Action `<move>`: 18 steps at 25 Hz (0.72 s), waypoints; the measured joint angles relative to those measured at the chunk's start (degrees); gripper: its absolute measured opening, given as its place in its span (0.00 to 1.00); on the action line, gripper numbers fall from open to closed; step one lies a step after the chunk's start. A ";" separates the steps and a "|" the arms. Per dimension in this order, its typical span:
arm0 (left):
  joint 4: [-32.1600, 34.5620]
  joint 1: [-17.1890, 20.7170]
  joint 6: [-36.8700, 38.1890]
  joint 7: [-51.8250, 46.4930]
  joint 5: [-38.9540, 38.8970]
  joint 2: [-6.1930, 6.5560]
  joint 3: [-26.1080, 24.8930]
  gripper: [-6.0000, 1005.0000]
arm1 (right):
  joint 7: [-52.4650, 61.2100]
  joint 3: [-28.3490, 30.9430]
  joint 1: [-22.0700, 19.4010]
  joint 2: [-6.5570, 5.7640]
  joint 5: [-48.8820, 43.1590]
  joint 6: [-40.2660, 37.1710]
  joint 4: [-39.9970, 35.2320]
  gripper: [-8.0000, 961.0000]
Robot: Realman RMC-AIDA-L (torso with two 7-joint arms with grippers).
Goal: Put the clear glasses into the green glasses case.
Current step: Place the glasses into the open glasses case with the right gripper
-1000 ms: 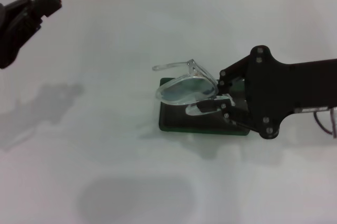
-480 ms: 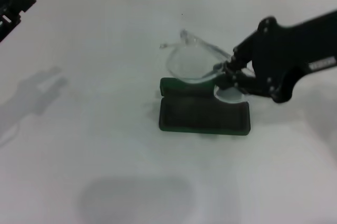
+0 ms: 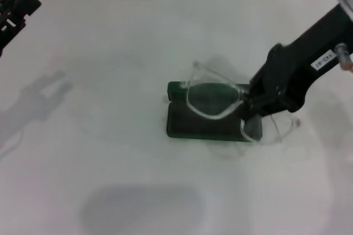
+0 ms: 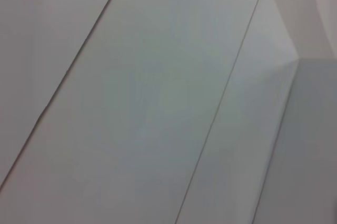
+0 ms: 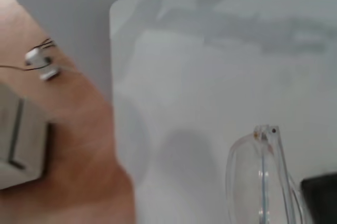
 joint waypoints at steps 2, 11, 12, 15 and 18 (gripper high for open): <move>-0.15 0.04 -0.01 0.01 0.00 -0.17 0.00 0.49 | -0.52 -0.37 1.66 -0.41 -0.69 -0.12 5.59 0.12; -0.35 -0.57 -1.62 0.02 -0.01 -1.10 0.15 0.49 | -5.58 -1.29 8.79 0.25 -13.21 -0.69 17.51 0.12; -0.35 -0.61 -1.94 0.06 -0.01 -1.26 0.16 0.49 | -6.52 -1.73 9.36 0.49 -14.52 -0.63 17.96 0.12; -0.37 -0.57 -2.33 0.60 0.20 -1.82 0.18 0.49 | -8.65 -4.11 10.93 0.70 -15.99 0.15 19.35 0.12; -0.37 -0.37 -2.36 1.60 1.11 -2.22 0.22 0.49 | -10.68 -6.78 13.50 0.69 -16.41 1.29 21.91 0.12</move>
